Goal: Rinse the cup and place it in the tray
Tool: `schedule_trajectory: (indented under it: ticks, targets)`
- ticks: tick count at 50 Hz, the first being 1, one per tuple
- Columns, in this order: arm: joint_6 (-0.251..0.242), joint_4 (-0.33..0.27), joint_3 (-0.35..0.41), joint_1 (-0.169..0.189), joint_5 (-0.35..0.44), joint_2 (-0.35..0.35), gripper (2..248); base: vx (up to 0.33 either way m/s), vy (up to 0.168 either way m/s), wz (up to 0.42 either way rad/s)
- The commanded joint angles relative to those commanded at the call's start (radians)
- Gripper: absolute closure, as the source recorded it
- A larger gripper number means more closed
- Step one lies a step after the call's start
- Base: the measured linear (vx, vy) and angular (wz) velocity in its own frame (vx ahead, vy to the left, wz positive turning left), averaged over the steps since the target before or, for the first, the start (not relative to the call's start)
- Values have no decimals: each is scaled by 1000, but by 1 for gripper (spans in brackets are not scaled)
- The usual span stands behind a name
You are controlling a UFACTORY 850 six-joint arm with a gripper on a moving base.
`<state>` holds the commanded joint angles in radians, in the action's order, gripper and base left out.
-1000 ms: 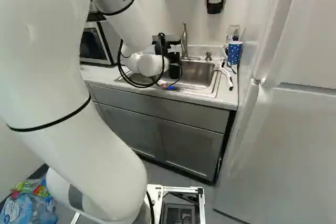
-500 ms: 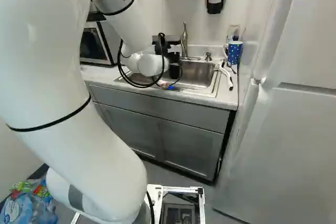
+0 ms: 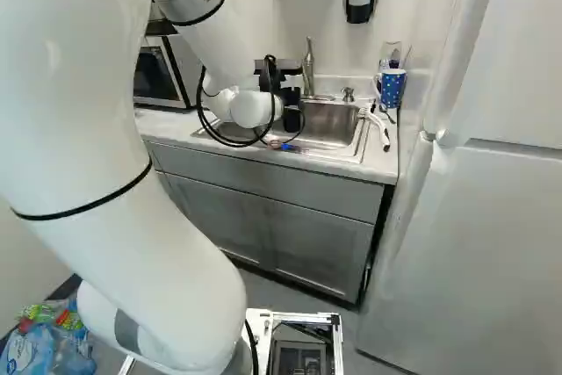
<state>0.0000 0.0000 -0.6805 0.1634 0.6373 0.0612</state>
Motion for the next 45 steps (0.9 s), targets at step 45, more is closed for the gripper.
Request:
schedule_trajectory:
  ticks: [45]
  targets:
    - [0, 0, 0, 0, 0, 0, 129, 0, 0, 0]
